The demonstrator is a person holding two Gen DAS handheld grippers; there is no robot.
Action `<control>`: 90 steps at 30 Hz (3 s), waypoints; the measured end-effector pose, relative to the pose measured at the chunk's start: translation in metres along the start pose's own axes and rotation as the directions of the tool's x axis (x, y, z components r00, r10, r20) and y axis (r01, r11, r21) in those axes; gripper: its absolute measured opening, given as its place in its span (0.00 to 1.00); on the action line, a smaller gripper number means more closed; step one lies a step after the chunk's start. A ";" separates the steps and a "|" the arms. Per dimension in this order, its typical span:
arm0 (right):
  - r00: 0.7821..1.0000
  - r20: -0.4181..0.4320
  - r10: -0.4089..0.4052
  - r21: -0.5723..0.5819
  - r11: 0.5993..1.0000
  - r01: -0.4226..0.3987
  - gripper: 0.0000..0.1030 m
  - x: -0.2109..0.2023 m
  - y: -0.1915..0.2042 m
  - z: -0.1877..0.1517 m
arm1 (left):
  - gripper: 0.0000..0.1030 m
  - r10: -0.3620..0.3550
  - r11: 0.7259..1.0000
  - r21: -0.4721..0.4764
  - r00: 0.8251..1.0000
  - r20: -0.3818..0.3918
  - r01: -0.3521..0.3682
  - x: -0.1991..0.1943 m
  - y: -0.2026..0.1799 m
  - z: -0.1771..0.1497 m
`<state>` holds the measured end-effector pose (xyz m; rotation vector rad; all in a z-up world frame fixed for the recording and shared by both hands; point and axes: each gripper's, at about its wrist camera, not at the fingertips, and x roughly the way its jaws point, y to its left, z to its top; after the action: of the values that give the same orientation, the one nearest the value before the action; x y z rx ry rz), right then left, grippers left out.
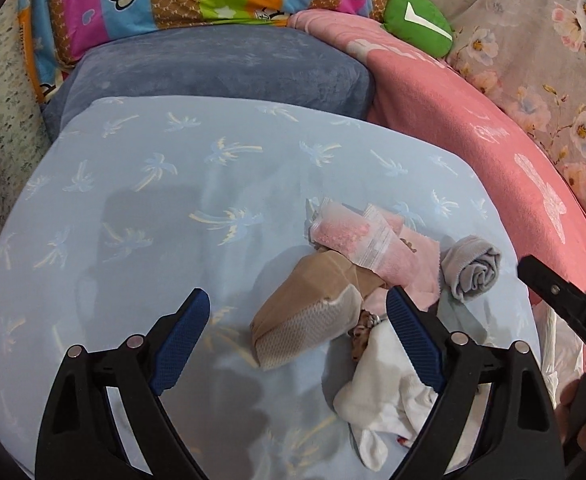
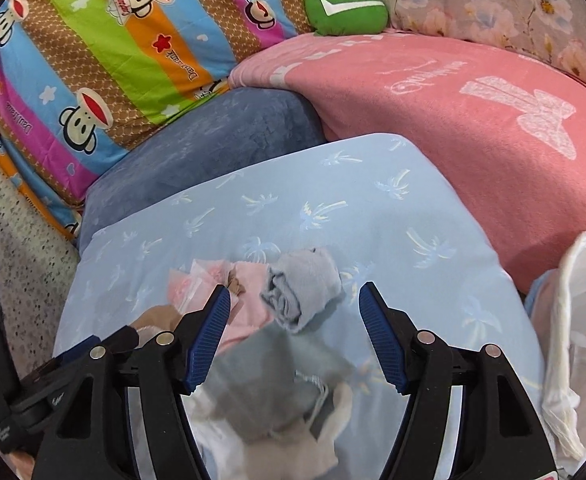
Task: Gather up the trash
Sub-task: 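Grasp the tan sock with the left tool while the right tool grasps the grey sock, then carry both socks over the wastebasket and open both tools to drop them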
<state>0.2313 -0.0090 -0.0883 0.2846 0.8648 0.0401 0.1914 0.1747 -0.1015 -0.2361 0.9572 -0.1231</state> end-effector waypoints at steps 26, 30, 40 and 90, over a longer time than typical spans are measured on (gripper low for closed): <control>0.992 0.081 0.095 0.018 0.995 -0.097 0.26 -0.058 -0.002 -0.001 | 0.16 -0.112 0.994 0.019 0.989 0.095 0.111 -0.065 -0.020 0.010; 0.985 0.135 0.112 0.006 0.993 -0.114 0.26 -0.099 -0.002 0.001 | 0.16 -0.136 0.990 0.058 0.979 0.149 0.129 -0.096 -0.041 0.012; 0.959 0.253 0.130 0.005 0.991 -0.136 0.26 -0.186 -0.027 -0.006 | 0.16 -0.232 0.967 0.161 0.942 0.244 0.196 -0.157 -0.092 0.008; 0.919 0.361 -0.156 0.304 0.952 0.043 0.39 -0.286 -0.262 -0.044 | 0.59 -0.501 0.752 0.495 0.865 -0.001 0.435 -0.134 -0.337 -0.057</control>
<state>-0.0089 -0.2939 0.0290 0.5053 0.4909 -0.2357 0.0682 -0.1315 0.0584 -0.0153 0.6864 -0.7999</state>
